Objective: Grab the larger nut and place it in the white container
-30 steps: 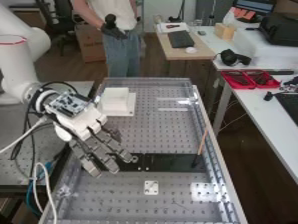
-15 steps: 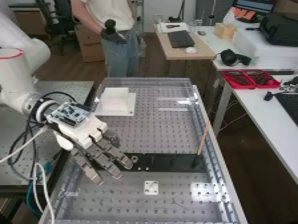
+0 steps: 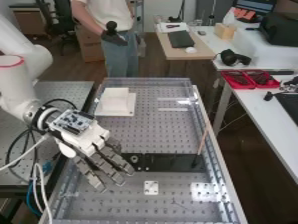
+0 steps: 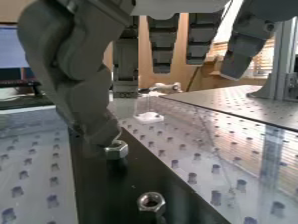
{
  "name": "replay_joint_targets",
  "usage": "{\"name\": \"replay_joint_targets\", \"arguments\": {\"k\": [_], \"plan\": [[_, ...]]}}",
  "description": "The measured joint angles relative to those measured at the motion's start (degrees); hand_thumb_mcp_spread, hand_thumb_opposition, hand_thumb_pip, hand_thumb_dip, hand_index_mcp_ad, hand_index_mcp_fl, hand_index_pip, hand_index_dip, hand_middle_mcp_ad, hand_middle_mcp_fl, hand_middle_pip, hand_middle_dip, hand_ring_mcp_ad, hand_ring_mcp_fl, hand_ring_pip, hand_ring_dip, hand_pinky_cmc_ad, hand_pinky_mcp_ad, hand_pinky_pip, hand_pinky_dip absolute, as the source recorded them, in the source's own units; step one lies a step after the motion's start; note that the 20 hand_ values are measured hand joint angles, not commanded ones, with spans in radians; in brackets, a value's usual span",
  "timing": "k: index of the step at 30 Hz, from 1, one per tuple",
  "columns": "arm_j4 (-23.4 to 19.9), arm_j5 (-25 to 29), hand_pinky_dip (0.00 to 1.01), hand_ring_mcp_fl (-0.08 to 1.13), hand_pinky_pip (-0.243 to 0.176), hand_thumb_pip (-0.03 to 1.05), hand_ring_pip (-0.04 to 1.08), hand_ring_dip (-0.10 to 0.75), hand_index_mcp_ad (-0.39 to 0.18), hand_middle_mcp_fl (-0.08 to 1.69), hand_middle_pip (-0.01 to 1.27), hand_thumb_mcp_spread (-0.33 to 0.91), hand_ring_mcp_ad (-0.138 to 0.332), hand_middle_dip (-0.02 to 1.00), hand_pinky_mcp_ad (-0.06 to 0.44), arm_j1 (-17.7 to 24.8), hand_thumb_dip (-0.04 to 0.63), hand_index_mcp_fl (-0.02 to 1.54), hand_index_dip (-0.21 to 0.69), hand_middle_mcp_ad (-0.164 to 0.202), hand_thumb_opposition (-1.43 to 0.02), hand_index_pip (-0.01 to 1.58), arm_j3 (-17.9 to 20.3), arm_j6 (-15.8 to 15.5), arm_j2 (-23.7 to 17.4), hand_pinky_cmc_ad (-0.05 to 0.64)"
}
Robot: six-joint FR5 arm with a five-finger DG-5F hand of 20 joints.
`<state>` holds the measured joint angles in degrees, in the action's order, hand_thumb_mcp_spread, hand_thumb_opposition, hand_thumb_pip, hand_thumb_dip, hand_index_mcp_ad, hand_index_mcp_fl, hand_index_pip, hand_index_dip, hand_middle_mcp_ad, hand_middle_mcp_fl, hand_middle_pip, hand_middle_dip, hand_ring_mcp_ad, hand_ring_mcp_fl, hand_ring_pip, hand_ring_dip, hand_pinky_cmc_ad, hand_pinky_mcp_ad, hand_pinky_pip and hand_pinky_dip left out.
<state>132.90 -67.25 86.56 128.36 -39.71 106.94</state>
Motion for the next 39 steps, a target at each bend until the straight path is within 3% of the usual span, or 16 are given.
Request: {"name": "replay_joint_targets", "arguments": {"k": [6, 19, 29, 39], "plan": [[0.76, -2.45, 0.34, 0.02, -0.091, 0.72, 0.10, 0.101, -0.089, 0.09, 0.14, 0.37, 0.159, 0.22, 0.311, -0.84, 0.288, 0.01, 0.283, 0.073, -0.92, 1.55, -0.60, -1.89, 0.42, 0.375], [2.04, -4.60, 0.34, 0.02, -0.091, 0.72, 0.10, 0.101, -0.087, 0.09, 0.14, 0.37, 0.159, 0.22, 0.311, -1.95, 0.288, 0.01, 0.278, 0.072, -0.92, 1.55, -1.19, -2.81, 0.90, 0.375], [1.03, -5.56, 0.34, 0.02, -0.091, 0.72, 0.10, 0.101, -0.087, 0.09, 0.14, 0.37, 0.159, 0.22, 0.311, -2.23, 0.288, 0.01, 0.262, 0.073, -0.92, 1.55, -0.92, -3.40, 1.23, 0.375], [-2.79, -6.54, 0.35, 0.02, -0.091, 0.72, 0.10, 0.101, -0.091, 0.09, 0.14, 0.37, 0.155, 0.22, 0.311, -2.22, 0.288, 0.01, 0.250, 0.070, -0.92, 1.55, 0.33, -4.49, 1.82, 0.375]]}}
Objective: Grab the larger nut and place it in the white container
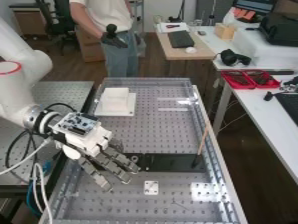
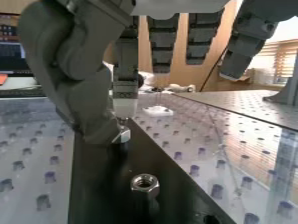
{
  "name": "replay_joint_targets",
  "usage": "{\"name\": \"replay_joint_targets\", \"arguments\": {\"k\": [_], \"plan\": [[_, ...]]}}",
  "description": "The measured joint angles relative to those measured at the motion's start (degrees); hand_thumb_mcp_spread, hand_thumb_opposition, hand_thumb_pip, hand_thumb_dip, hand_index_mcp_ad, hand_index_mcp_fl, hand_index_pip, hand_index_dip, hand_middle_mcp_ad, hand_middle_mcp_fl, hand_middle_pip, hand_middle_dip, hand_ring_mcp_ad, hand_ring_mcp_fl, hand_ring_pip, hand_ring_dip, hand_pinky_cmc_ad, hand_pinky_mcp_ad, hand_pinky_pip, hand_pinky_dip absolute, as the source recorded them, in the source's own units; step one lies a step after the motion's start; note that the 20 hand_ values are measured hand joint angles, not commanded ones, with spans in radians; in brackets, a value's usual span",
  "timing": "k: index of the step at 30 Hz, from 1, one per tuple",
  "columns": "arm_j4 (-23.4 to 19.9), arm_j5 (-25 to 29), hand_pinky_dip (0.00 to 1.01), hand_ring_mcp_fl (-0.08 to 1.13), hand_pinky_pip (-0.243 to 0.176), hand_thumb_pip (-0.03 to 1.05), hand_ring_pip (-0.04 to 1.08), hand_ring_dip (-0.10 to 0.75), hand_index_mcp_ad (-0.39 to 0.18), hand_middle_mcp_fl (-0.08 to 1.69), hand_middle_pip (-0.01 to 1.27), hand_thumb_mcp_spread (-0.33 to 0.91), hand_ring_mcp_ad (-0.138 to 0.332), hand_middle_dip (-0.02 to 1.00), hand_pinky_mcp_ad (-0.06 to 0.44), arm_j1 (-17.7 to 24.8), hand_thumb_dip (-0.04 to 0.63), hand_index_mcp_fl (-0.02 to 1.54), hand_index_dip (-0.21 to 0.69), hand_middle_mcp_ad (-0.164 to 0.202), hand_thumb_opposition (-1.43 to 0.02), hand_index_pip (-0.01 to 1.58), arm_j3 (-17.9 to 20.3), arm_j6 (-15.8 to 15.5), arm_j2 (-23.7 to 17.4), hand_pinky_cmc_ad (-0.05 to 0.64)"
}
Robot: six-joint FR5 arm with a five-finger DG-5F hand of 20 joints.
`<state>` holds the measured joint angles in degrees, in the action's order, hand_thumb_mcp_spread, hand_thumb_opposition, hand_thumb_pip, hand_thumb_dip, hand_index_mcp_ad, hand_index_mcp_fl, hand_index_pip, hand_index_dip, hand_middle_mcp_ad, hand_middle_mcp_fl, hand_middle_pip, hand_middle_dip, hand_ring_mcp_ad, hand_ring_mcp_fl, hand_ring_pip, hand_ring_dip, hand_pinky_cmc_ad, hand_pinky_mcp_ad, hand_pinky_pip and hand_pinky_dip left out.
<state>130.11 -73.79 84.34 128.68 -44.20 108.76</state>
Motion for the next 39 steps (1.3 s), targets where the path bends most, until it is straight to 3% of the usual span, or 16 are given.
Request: {"name": "replay_joint_targets", "arguments": {"k": [39], "plan": [[-0.23, -3.28, 0.40, 0.02, -0.091, 0.73, 0.10, 0.101, -0.087, 0.09, 0.14, 0.37, 0.152, 0.22, 0.295, -1.99, 0.290, 0.01, 0.211, 0.068, -0.92, 1.55, 0.04, 0.29, 1.17, 0.374]]}}
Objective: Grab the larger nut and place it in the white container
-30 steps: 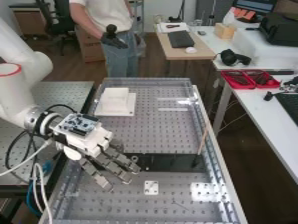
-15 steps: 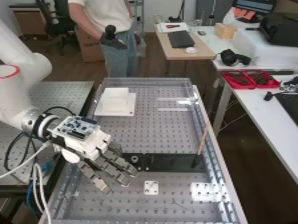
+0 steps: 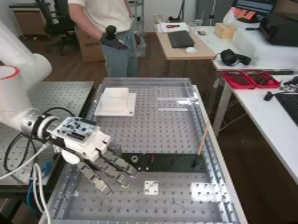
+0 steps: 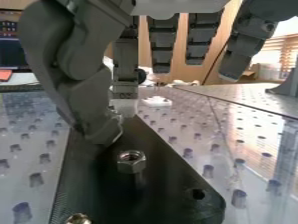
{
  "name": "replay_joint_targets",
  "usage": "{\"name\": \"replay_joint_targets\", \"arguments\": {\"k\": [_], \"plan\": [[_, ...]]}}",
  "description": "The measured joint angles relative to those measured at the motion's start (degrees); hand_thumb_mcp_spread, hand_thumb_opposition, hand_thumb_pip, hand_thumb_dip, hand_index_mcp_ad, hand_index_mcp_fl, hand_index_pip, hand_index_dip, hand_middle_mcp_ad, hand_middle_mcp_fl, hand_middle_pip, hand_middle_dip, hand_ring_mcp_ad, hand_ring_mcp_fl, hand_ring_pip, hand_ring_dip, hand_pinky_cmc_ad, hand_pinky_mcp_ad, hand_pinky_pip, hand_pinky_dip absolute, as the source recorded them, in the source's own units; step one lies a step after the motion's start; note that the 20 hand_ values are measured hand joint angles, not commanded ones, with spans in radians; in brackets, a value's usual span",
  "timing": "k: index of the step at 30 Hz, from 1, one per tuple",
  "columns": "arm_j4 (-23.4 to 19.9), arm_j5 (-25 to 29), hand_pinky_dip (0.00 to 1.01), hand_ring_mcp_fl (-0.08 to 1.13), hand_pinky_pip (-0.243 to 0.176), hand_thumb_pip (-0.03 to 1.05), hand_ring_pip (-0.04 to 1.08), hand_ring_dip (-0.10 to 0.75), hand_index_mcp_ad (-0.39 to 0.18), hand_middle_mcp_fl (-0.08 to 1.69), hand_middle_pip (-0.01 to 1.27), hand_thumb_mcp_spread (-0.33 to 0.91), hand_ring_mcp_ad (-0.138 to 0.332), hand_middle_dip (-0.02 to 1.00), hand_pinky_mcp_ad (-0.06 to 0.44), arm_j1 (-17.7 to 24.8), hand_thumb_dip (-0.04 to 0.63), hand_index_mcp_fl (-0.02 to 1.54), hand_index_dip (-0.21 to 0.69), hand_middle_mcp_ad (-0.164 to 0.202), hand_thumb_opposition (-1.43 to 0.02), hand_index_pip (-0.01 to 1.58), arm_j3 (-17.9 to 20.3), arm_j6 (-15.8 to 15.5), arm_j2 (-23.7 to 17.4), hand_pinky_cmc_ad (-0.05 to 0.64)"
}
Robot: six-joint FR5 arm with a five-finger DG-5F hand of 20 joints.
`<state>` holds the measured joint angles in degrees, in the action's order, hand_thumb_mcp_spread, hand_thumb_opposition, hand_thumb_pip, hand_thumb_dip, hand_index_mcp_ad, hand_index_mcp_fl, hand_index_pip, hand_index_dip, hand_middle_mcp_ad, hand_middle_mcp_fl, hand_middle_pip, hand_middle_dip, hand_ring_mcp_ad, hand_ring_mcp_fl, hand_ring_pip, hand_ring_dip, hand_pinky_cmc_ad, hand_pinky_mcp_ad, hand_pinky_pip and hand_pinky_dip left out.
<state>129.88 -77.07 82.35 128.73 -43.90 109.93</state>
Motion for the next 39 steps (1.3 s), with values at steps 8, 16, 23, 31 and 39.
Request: {"name": "replay_joint_targets", "arguments": {"k": [8, 16, 23, 31, 39], "plan": [[0.02, -0.25, 0.40, 0.02, -0.091, 0.73, 0.10, 0.099, -0.087, 0.09, 0.14, 0.37, 0.152, 0.22, 0.297, -0.09, 0.290, 0.01, 0.201, 0.068, -0.92, 1.55, -0.43, 0.15, 0.39, 0.372], [-1.67, -0.39, 0.40, 0.02, -0.091, 0.73, 0.10, 0.099, -0.087, 0.12, 0.14, 0.37, 0.152, 0.22, 0.293, -0.05, 0.288, 0.02, 0.188, 0.068, -0.92, 1.55, -0.16, -0.17, 0.47, 0.372], [-1.87, -0.13, 0.40, 0.02, -0.075, 0.73, 0.10, 0.099, -0.086, 0.20, 0.14, 0.37, 0.152, 0.22, 0.297, 0.18, 0.286, 0.19, 0.152, 0.068, -0.92, 1.55, -0.26, -0.26, 0.66, 0.367], [-1.62, 0.16, 0.40, 0.01, -0.075, 0.72, 0.10, 0.113, -0.068, 0.21, 0.14, 0.37, 0.134, 0.22, 0.293, 0.35, 0.290, 0.23, 0.150, 0.070, -0.92, 1.54, -0.34, -0.14, 0.87, 0.365], [-2.18, 0.42, 0.41, 0.02, -0.061, 0.69, 0.10, 0.113, -0.054, 0.24, 0.14, 0.37, 0.131, 0.22, 0.293, 0.52, 0.286, 0.29, 0.110, 0.066, -0.92, 1.53, -0.23, -0.37, 0.68, 0.363]]}}
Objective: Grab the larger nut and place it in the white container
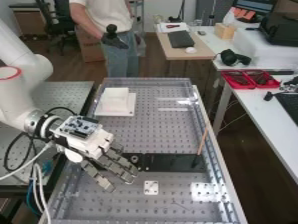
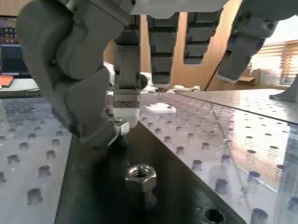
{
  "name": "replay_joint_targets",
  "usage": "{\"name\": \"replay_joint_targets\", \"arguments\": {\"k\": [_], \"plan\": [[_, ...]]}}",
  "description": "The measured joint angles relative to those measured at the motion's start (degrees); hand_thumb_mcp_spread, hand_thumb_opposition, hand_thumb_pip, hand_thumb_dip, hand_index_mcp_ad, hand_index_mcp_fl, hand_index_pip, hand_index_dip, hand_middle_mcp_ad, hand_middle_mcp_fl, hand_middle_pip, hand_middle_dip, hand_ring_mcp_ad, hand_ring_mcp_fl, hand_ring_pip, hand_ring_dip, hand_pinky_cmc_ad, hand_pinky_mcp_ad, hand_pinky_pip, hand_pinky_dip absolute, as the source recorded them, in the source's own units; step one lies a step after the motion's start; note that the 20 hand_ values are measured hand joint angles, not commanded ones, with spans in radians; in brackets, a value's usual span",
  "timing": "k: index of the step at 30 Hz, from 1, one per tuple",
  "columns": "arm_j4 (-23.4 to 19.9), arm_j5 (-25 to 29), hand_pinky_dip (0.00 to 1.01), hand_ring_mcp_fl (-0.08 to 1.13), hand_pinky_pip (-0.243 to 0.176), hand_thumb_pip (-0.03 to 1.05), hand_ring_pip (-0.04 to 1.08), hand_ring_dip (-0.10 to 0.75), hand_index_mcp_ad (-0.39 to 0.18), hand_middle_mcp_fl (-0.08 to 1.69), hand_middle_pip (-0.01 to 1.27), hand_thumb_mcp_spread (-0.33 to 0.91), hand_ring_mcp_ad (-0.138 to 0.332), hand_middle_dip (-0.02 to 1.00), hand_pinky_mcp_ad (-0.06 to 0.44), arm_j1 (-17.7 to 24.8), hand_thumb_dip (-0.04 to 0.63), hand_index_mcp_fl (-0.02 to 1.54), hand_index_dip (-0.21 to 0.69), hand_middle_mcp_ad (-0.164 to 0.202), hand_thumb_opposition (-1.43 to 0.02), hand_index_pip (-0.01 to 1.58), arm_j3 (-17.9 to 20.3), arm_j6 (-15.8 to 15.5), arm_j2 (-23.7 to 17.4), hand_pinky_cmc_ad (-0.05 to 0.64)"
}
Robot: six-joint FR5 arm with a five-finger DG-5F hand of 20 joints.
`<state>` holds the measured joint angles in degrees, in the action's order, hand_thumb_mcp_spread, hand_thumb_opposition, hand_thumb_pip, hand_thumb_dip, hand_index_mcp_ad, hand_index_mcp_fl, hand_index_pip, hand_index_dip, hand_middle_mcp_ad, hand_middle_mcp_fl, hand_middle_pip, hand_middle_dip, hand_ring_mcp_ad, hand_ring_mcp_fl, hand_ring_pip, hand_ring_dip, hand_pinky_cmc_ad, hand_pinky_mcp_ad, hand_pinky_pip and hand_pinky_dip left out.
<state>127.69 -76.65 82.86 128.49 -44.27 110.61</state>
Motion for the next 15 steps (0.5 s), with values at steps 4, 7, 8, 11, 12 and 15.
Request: {"name": "replay_joint_targets", "arguments": {"k": [4, 7, 8, 11, 12, 15], "plan": [[-0.07, 0.02, 0.41, 0.03, -0.047, 0.62, 0.10, 0.113, -0.054, 0.25, 0.14, 0.35, 0.129, 0.22, 0.293, -0.09, 0.279, 0.40, 0.094, 0.068, -0.92, 1.51, 0.00, -0.07, -0.48, 0.365], [-0.18, 0.05, 0.41, 0.04, -0.044, 0.60, 0.10, 0.113, -0.054, 0.25, 0.14, 0.35, 0.133, 0.22, 0.293, -0.15, 0.278, 0.43, 0.094, 0.068, -0.92, 1.51, -0.08, -0.22, -1.23, 0.365], [-0.20, 0.06, 0.40, 0.04, -0.040, 0.60, 0.10, 0.113, -0.054, 0.25, 0.14, 0.35, 0.129, 0.22, 0.293, -0.14, 0.278, 0.43, 0.094, 0.072, -0.92, 1.51, -0.15, -0.31, -1.65, 0.367], [-0.21, 0.03, 0.41, 0.05, -0.026, 0.60, 0.11, 0.119, -0.054, 0.26, 0.14, 0.35, 0.129, 0.22, 0.293, 0.00, 0.279, 0.43, 0.094, 0.072, -0.92, 1.51, -0.33, -0.45, -2.69, 0.367], [-0.24, -0.01, 0.41, 0.05, -0.026, 0.60, 0.10, 0.124, -0.054, 0.27, 0.14, 0.35, 0.129, 0.22, 0.297, 0.13, 0.279, 0.43, 0.094, 0.072, -0.92, 1.51, -0.35, -0.52, -3.06, 0.367], [-0.40, -0.16, 0.41, 0.05, -0.026, 0.60, 0.11, 0.120, -0.054, 0.27, 0.13, 0.35, 0.129, 0.22, 0.293, 0.73, 0.279, 0.43, 0.094, 0.068, -0.92, 1.51, -0.33, -0.71, -4.18, 0.365]]}}
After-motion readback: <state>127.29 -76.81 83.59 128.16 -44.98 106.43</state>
